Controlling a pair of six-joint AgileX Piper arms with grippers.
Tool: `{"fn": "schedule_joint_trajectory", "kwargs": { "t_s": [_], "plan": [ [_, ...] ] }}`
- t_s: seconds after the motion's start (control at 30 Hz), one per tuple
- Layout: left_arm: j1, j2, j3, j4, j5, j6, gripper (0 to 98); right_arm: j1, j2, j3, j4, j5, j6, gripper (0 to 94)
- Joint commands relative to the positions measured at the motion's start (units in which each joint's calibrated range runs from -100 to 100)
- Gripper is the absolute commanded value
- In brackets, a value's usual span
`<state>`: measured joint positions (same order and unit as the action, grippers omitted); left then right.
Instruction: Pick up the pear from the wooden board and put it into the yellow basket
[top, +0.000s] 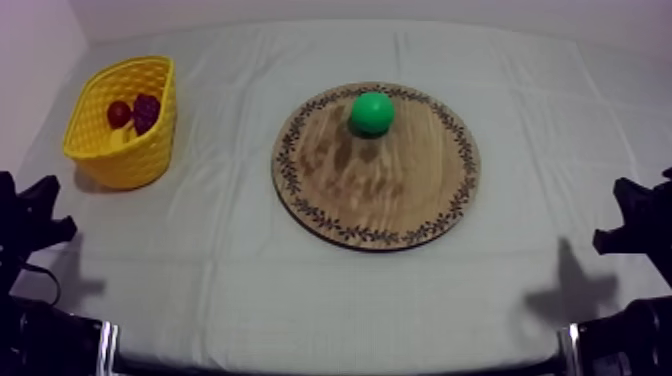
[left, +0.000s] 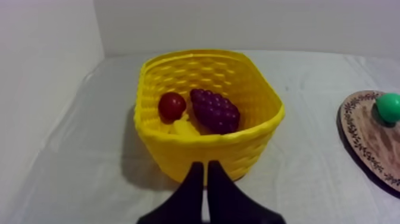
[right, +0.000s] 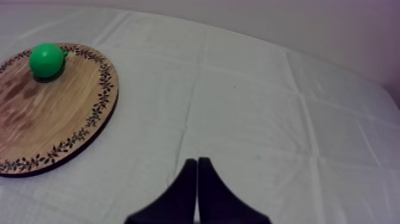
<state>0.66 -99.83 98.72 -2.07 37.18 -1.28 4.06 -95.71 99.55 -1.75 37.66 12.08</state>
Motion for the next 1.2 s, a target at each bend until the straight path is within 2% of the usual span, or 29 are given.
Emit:
{"fn": "schedule_joint_trajectory", "kwargs": {
  "t_s": [0.0, 0.8, 0.87, 1.0, 1.17],
  "plan": [
    [0.02, 0.00, -0.40, -0.01, 1.31, 0.08, 0.1, 0.00, -0.05, 0.00, 0.02, 0.00, 0.01, 0.3],
    [0.51, 0.32, 0.23, -0.20, -2.55, 0.55, 0.1, 0.00, -0.05, 0.00, 0.02, 0.00, 0.03, 0.3],
    [1.37, 1.98, -0.49, -1.55, -2.23, 0.94, 0.1, 0.00, -0.05, 0.00, 0.02, 0.00, 0.01, 0.3],
    [2.91, 8.72, -3.53, -5.15, -4.48, 3.72, 0.1, 0.00, -0.05, 0.00, 0.02, 0.00, 0.01, 0.3],
    [4.21, 20.97, -13.65, -6.48, -5.37, 5.81, 0.1, 0.00, -0.05, 0.00, 0.02, 0.00, 0.01, 0.3]
  ]
}}
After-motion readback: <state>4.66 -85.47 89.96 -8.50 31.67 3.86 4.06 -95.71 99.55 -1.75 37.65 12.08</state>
